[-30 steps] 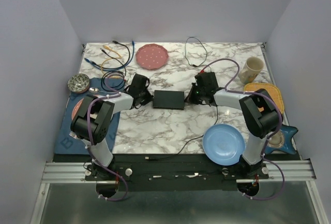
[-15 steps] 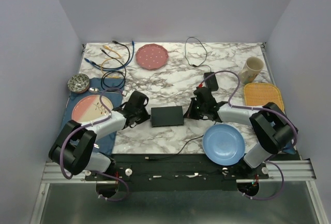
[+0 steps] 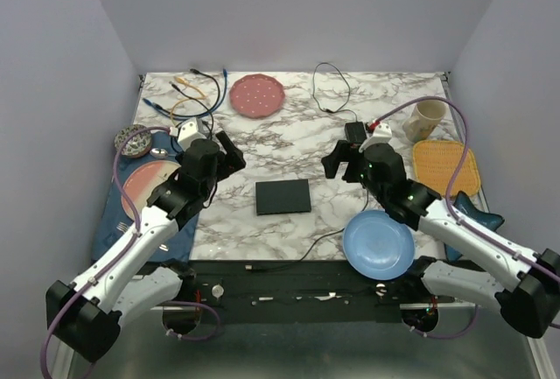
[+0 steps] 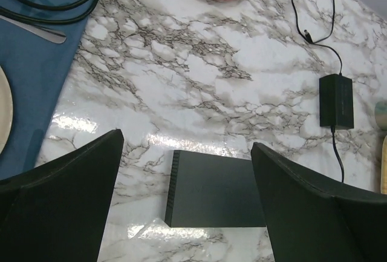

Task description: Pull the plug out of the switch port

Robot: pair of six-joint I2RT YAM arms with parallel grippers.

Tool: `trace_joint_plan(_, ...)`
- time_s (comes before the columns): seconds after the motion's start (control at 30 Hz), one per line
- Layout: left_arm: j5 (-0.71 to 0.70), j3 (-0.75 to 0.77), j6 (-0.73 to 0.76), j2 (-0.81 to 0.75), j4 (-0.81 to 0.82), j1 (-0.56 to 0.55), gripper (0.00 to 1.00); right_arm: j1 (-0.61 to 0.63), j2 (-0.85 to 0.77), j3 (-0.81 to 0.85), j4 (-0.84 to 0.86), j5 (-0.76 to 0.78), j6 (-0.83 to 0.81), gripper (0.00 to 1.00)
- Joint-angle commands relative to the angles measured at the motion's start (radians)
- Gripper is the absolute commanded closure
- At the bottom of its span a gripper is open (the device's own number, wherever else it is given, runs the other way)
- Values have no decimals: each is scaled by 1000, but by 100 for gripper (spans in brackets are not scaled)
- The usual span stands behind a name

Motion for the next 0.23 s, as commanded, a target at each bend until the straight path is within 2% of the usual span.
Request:
trace_joint_plan(0.0, 1, -54, -53, -13, 4, 8, 1, 12, -86, -90, 53, 86, -58, 0)
trace_joint_plan(0.2, 32, -25, -55, 37, -62, 8, 1, 12, -123, -111, 44, 79, -96, 0)
